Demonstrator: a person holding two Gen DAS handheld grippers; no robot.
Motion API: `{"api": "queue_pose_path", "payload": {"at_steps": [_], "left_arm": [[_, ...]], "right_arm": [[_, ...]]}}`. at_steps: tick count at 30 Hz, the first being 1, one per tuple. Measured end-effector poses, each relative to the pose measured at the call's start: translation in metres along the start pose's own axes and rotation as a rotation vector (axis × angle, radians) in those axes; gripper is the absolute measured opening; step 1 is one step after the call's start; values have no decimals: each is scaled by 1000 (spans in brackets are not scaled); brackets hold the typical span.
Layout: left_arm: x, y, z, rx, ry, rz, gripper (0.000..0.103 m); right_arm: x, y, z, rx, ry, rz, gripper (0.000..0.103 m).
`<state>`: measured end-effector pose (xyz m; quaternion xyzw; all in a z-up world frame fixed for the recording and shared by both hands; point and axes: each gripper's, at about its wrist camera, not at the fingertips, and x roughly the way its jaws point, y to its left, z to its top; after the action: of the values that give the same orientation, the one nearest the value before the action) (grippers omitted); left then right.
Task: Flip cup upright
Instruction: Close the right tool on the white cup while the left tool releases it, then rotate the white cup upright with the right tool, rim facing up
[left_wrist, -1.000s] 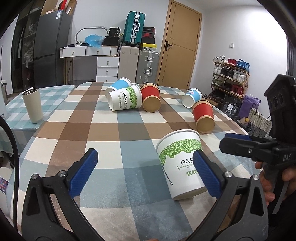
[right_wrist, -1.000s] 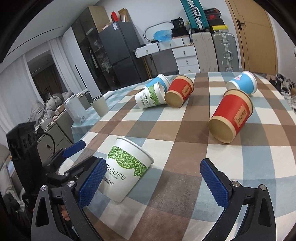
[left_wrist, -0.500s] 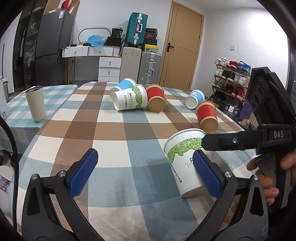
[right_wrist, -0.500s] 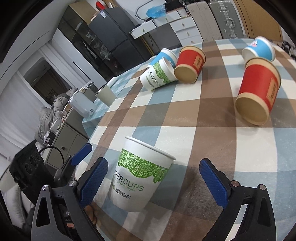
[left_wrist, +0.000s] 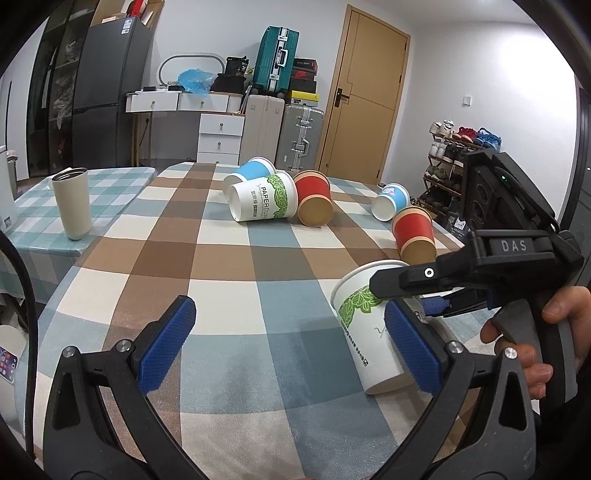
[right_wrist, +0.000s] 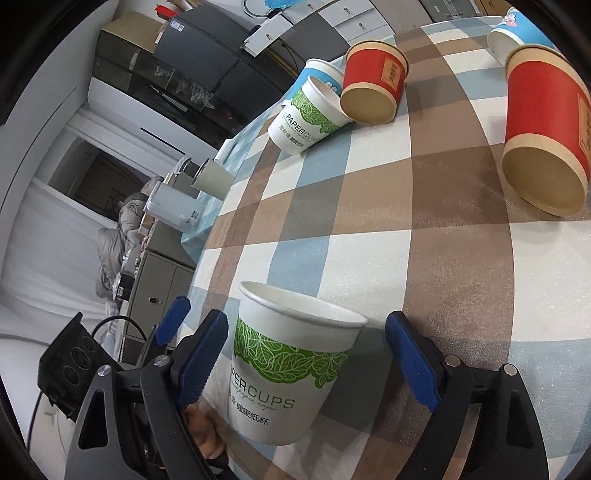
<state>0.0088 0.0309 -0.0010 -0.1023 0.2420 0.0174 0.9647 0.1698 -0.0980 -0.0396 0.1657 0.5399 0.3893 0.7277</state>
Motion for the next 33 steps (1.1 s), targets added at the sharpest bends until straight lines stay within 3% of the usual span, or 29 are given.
{"api": "queue_pose_path", "payload": {"at_steps": [4,12,20,25,33], "left_arm": [[0,0,0,0,2,1,102],[0,0,0,2,0,1,102],[0,0,0,0,0,0,102],[0,1,0,0,1,2,102],[-1,1,0,-5,0,4,102]], "right_arm": [[2,-3,4,17,19,28,74],[-9,0,0,-3,-2,51,71],[-24,11,-3,-70,-52,9,71],[-35,23,-10,-164,-114,-70,70],[-47,51,-30,-406,-286,-258,70]]}}
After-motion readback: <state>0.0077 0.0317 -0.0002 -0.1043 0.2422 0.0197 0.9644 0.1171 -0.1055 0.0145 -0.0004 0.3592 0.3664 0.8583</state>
